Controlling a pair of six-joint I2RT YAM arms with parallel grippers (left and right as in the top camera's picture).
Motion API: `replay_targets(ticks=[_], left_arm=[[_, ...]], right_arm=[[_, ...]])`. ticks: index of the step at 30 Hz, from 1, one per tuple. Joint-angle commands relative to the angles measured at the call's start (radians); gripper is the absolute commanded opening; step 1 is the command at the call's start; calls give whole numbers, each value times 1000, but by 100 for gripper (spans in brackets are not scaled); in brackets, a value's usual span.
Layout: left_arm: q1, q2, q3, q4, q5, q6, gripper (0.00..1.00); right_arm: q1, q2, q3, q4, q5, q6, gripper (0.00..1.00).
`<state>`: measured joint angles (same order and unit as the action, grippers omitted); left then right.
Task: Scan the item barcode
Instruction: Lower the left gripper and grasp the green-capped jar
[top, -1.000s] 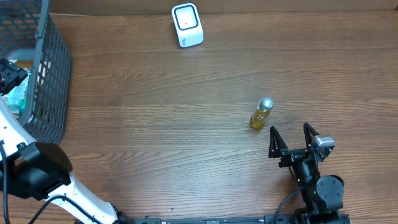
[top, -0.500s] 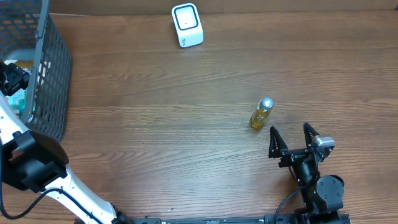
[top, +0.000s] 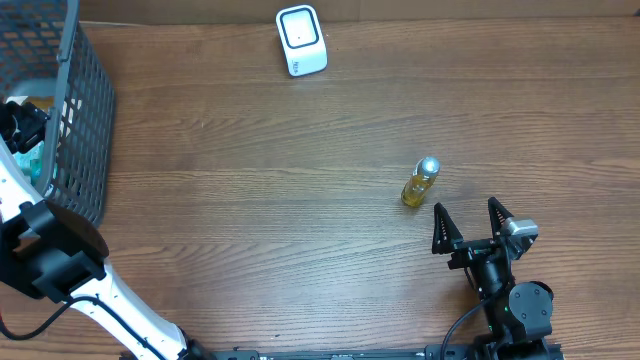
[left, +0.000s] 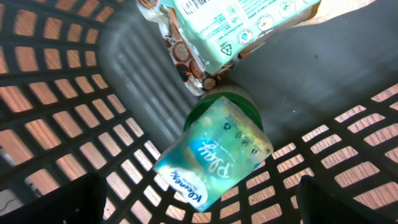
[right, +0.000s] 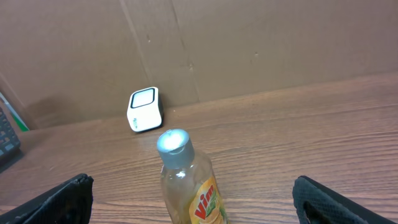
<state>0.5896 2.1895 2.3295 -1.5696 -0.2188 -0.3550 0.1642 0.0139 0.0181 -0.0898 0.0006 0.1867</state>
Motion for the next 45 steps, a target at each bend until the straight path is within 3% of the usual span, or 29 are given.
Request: replay_targets(ticks=[1, 11, 45], left_arm=[[13, 20, -6, 7, 38, 29, 100], [40, 64, -6, 12, 113, 72, 100], [40, 233, -8, 26, 116, 90, 98]], right_arm=[[-1, -11, -10, 6, 5, 0, 100], [-1, -11, -10, 6, 5, 0, 100], [-1, -11, -10, 6, 5, 0, 100]])
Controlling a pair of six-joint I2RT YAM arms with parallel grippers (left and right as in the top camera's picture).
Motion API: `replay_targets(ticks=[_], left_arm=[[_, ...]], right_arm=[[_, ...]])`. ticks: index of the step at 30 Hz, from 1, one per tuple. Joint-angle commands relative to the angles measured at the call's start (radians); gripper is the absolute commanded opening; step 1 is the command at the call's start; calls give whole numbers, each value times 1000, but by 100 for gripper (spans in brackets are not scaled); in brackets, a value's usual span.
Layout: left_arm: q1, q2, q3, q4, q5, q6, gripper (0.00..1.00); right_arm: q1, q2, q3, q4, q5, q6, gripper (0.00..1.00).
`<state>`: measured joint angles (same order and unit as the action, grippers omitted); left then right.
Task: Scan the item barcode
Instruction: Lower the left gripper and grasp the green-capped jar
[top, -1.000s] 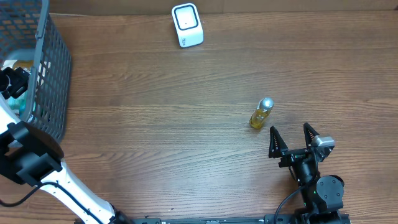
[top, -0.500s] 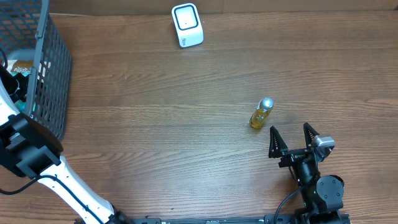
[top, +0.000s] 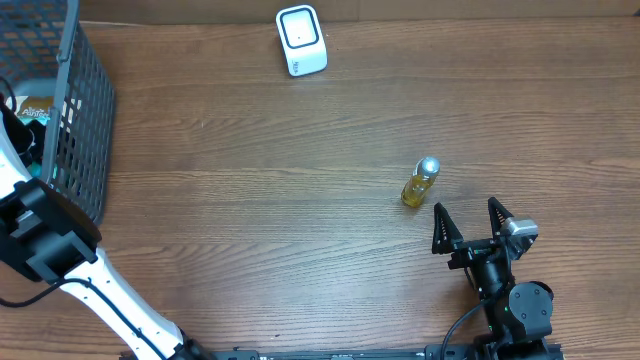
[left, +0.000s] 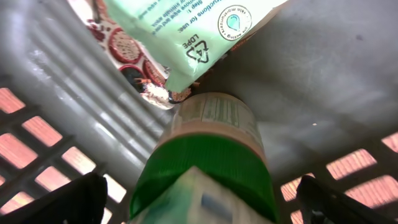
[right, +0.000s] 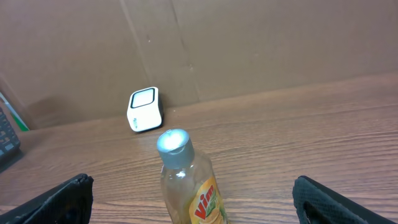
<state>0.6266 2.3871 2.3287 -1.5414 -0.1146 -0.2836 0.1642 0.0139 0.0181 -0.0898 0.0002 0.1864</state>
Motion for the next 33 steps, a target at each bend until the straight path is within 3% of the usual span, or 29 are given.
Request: replay_targets(ticks=[1, 13, 23, 33], left_arm=[[3, 44, -7, -2, 12, 19, 97], [3, 64, -8, 23, 30, 18, 89], [2, 64, -8, 23, 43, 18, 69], [4, 44, 1, 24, 75, 18, 62]], right_arm=[[-1, -11, -10, 6, 5, 0, 100], [-1, -11, -10, 6, 5, 0, 100], [-1, -11, -10, 6, 5, 0, 100], [-1, -11, -10, 6, 5, 0, 100]])
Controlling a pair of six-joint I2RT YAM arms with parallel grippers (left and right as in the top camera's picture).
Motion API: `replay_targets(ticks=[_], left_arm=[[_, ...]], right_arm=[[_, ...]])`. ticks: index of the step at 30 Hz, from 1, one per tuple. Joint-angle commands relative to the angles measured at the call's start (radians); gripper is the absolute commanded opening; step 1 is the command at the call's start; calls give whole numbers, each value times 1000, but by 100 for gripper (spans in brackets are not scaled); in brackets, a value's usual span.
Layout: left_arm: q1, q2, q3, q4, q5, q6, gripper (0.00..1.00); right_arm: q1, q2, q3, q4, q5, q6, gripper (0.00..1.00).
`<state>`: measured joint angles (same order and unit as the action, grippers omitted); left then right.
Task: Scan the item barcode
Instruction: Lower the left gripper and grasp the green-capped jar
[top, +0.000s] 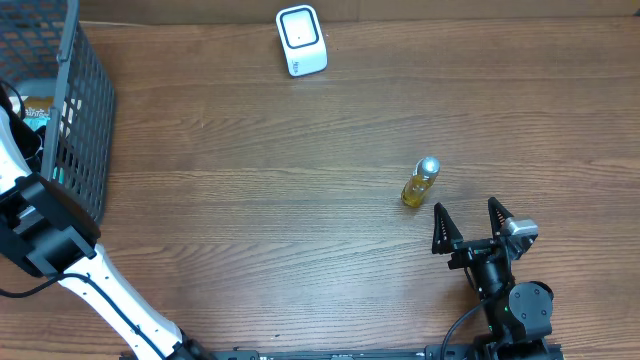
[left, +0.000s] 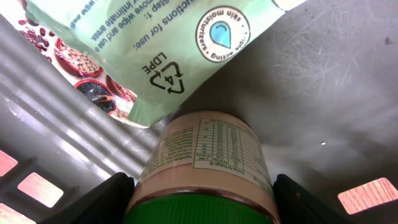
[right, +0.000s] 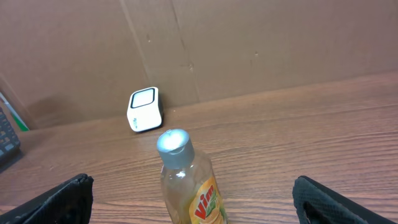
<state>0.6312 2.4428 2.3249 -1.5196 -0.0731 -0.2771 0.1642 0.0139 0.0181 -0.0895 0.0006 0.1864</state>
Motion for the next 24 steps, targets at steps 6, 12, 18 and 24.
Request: replay_targets(ticks=[6, 12, 18, 24], left_arm=[[5, -72, 75, -3, 40, 3, 60], [5, -181, 177, 0, 37, -27, 60], [5, -305, 293, 3, 44, -70, 61], [-9, -448, 328, 7, 127, -79, 60]], right_arm=[[-1, -11, -10, 6, 5, 0, 100], [-1, -11, -10, 6, 5, 0, 100], [-1, -11, -10, 6, 5, 0, 100], [-1, -11, -10, 6, 5, 0, 100]])
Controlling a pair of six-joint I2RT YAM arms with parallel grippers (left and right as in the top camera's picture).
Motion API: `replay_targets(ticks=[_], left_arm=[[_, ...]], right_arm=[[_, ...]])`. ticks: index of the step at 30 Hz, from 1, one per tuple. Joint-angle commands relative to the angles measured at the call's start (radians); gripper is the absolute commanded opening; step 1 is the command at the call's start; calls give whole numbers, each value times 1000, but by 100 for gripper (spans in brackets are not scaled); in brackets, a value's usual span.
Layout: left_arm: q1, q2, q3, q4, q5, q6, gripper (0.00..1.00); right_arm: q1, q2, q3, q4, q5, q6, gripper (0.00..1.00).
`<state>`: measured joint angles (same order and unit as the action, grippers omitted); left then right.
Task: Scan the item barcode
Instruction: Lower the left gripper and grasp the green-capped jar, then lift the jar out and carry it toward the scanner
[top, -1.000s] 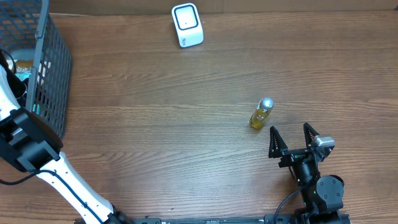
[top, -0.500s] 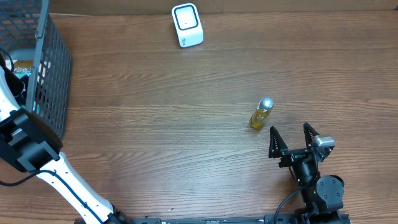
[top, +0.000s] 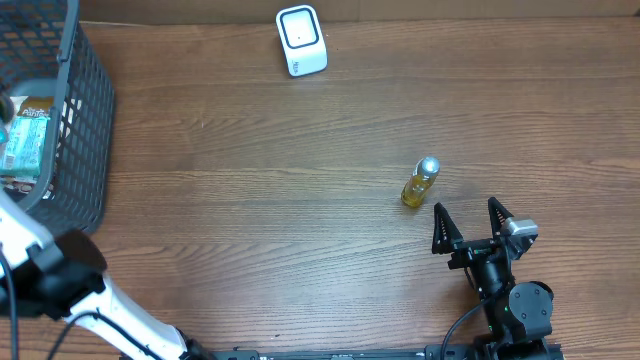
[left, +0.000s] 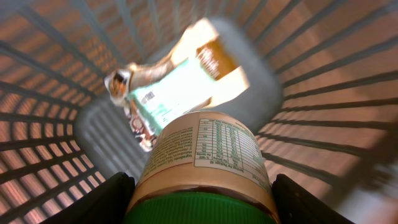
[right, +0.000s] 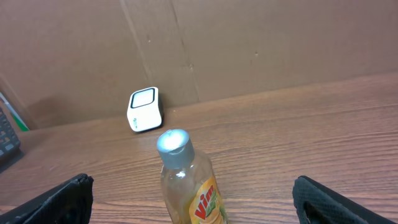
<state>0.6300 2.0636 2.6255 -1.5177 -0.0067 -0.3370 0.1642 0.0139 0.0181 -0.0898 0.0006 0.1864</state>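
Note:
A jar (left: 208, 155) with a green lid and a tan nutrition label fills the left wrist view. My left gripper (left: 200, 190) is shut on it just above the lid, a black finger (left: 93, 199) on each side, held high over the grey basket (left: 323, 93). The white barcode scanner (top: 301, 40) stands at the table's far edge. My right gripper (top: 465, 208) rests open near the front edge, with a small yellow Vim bottle (right: 189, 180) upright just ahead of its fingers and nothing between them.
The basket (top: 85, 110) stands at the table's left edge. It holds a pale green wipes pack (top: 25, 145) and a printed bean packet (left: 134, 118). A brown cardboard wall (right: 249, 43) runs behind the scanner (right: 144, 109).
My left gripper, shut on the jar down on the basket floor under the wipes pack, now holds it well above the basket contents. The right arm and Vim bottle are unchanged.
My left gripper hung open in the basket above a blue tissue packet lying on the green-lidded jar. Then it was closer to the jar, still open. Then it was shut on the jar at the basket floor, and now holds it raised.

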Motion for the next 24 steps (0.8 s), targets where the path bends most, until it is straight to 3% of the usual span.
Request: replay_targets(ticks=[1, 8, 10, 12, 24], left_arm=[[-13, -92, 27, 4, 77, -19, 58], [-114, -202, 27, -106, 154, -7, 55], [-176, -211, 27, -168, 153, 22, 55], [-249, -216, 18, -172, 157, 70, 46], [-695, -218, -31, -172, 29, 15, 47]], right_arm=[[-1, -11, -10, 6, 5, 0, 100], [-1, -11, -10, 6, 5, 0, 100], [-1, -11, -10, 6, 5, 0, 100], [-1, -11, -10, 6, 5, 0, 100], [-1, -11, -10, 6, 5, 0, 100]])
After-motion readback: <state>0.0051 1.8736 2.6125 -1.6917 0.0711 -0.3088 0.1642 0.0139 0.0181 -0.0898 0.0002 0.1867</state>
